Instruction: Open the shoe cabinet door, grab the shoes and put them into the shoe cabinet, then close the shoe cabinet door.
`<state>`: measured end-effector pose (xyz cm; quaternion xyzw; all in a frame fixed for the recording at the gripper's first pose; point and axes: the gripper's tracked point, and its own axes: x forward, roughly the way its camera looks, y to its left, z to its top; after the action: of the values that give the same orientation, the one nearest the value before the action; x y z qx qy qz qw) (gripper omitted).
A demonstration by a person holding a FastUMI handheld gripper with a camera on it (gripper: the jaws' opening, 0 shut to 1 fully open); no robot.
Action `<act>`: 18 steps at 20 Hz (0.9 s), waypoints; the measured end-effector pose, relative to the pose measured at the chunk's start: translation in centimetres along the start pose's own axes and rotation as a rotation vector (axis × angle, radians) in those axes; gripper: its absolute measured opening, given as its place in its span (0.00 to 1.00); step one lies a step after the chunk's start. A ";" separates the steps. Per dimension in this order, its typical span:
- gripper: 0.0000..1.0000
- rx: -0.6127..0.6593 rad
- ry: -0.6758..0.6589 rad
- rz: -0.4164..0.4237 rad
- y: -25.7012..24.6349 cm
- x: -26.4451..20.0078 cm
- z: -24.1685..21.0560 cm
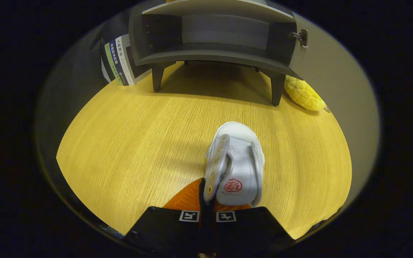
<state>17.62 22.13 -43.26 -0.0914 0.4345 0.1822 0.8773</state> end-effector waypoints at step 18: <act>0.02 0.041 -0.237 -0.028 -0.4 -15.7 11.2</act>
<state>17.20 21.54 -23.98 -0.0573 0.3302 0.1708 0.9265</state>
